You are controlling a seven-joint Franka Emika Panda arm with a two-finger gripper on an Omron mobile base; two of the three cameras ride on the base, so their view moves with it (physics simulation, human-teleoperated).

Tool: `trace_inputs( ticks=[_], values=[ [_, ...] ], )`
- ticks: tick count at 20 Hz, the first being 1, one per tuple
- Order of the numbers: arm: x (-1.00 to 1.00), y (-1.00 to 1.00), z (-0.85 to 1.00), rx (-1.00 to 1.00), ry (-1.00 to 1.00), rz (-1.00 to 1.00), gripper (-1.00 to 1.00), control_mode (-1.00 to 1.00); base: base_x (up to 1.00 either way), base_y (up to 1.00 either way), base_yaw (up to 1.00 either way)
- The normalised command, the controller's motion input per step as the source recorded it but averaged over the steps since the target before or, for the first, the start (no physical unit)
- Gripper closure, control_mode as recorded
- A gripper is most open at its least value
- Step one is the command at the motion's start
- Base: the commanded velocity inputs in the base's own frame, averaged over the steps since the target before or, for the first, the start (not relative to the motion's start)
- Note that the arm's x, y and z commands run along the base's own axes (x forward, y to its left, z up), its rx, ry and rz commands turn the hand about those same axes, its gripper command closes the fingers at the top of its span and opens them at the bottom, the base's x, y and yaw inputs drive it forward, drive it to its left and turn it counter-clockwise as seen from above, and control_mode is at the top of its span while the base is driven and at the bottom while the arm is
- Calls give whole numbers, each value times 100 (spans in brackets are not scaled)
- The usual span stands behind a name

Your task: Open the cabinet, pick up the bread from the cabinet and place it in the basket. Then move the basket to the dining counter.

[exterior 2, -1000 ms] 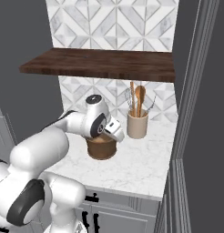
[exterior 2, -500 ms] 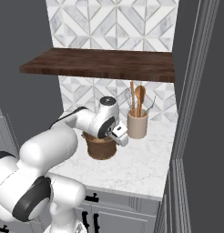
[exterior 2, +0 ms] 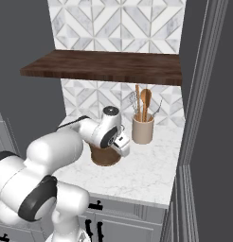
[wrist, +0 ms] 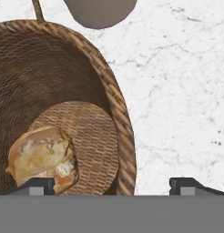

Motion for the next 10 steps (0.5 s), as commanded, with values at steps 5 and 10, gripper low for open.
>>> trace_inputs(
  ticks=[5,10],
  values=[
    [3,20,-43,5,0,1,100,-100,0,0,0],
    [-10,25,-31,4,0,0,100,-100,0,0,0]
  ],
)
